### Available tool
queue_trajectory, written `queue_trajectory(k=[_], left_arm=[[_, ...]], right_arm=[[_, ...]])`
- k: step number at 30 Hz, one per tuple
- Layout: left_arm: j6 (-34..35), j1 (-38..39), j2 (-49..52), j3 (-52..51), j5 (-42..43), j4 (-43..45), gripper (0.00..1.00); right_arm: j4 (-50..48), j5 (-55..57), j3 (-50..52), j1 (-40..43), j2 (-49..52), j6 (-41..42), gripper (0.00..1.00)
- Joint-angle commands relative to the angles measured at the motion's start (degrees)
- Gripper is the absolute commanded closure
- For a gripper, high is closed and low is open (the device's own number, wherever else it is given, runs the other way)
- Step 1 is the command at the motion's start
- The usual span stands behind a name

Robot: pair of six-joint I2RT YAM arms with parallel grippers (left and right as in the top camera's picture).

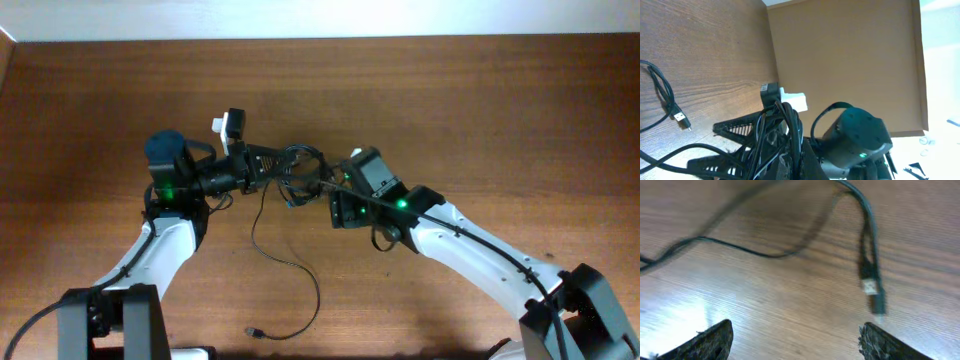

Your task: Untangle cables

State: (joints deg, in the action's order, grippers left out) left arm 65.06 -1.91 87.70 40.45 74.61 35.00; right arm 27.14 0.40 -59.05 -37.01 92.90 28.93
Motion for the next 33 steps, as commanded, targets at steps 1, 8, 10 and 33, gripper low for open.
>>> queue_trajectory(k=[1, 8, 10, 33], left_arm=[[-3.9, -0.3, -0.3, 0.9, -0.7, -0.4, 1.0], [7.8, -0.2, -0.3, 0.9, -17.2, -31.7, 1.0], [7.8, -0.2, -0.3, 0.9, -17.3, -31.7, 1.0], [-12.8, 22.4, -0.3, 0.9, -77.0, -60.5, 1.0]], right_arm=[[4.6, 0.1, 0.1, 3.7, -4.1, 0.1, 0.18], [5.4, -34.6, 0.1, 4.2, -14.0, -2.6, 0.51], [5.2, -27.7, 0.1, 1.0, -13.4, -4.7, 0.96], [3.7, -18.8, 10.1, -3.4, -10.2, 7.6, 0.54]])
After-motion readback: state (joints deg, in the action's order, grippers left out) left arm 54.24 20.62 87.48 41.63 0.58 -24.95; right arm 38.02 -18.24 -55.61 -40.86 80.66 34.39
